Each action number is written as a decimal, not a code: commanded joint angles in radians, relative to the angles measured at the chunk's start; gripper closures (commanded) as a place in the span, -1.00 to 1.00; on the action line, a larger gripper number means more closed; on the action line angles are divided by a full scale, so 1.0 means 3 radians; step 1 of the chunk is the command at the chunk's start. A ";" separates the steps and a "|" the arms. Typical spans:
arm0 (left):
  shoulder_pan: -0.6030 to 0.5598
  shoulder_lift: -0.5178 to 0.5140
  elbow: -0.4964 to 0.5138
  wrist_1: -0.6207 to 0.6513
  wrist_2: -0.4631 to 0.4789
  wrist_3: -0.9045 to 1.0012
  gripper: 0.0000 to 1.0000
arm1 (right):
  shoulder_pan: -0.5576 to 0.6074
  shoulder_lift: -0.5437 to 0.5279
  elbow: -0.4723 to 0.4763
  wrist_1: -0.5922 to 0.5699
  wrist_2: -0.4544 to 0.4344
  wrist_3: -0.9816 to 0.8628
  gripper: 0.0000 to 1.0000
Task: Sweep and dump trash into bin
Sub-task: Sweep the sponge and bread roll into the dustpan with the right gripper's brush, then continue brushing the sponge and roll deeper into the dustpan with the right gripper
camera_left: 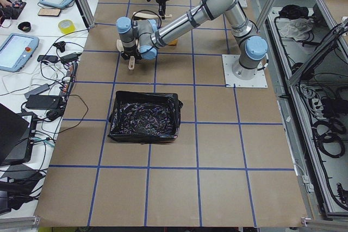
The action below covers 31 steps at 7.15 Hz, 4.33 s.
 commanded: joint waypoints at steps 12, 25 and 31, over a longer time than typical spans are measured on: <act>-0.0104 0.0035 0.0017 -0.0011 0.0215 -0.0024 1.00 | 0.0677 0.0836 -0.1702 0.0226 0.0709 0.2065 1.00; -0.0099 0.0061 -0.0023 -0.0011 0.0190 0.0022 1.00 | 0.1019 0.0433 -0.1509 0.1098 0.0271 0.1992 1.00; -0.0099 0.0046 -0.0018 -0.0011 0.0190 0.0007 1.00 | 0.0652 0.0412 -0.1365 0.1228 -0.0684 0.0364 1.00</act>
